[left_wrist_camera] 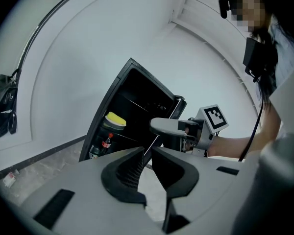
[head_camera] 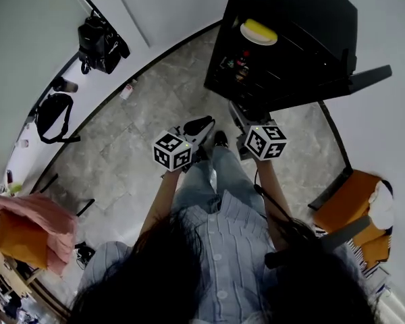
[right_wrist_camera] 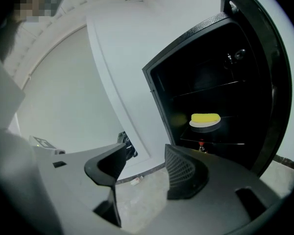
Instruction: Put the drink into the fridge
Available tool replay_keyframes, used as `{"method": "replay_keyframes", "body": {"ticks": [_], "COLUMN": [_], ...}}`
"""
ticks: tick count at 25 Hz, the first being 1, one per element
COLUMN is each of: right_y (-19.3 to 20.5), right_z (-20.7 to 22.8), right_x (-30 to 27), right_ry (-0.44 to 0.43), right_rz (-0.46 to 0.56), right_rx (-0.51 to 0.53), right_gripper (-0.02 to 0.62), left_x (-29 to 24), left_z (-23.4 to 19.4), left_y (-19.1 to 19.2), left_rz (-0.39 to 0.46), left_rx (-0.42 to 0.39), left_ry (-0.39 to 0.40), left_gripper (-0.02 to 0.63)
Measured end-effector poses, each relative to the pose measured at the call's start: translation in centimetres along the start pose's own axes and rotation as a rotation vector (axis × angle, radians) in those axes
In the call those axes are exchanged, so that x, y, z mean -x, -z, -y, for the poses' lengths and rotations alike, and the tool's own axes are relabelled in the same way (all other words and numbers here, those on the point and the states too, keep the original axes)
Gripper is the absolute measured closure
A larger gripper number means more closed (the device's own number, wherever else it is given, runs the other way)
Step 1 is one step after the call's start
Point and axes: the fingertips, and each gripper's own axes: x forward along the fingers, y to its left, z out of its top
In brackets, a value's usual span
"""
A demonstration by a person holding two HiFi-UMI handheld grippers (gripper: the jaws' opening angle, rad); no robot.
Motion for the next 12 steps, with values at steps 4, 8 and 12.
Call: {"method": "replay_keyframes", "body": {"ticks": [4, 8, 12], "right_y": [0.1, -0.1, 0.2], "right_z": [-1.7, -3.1, -3.7], "right_x": [1.9, 3.8, 5.7], "right_ry": [-0.007, -0.011, -0.013], "right_rz": [-0.013, -0.021, -0.033], "right_rx": [0.012, 0.024, 0.018], "right_gripper": [0.354, 0.374, 0.408], "left_x": [0.9, 1.4, 1.7], "left_z": [1.4, 2.1, 2.7], "left_y": [-0.8, -1.4, -1.7], "left_rz": [0.023, 0.038, 0.066], "left_rx": [0.009, -0.002, 0.016], "left_ry": [0.028, 0.047, 0.032], "left_gripper": [0.551, 0.551, 0.551]}}
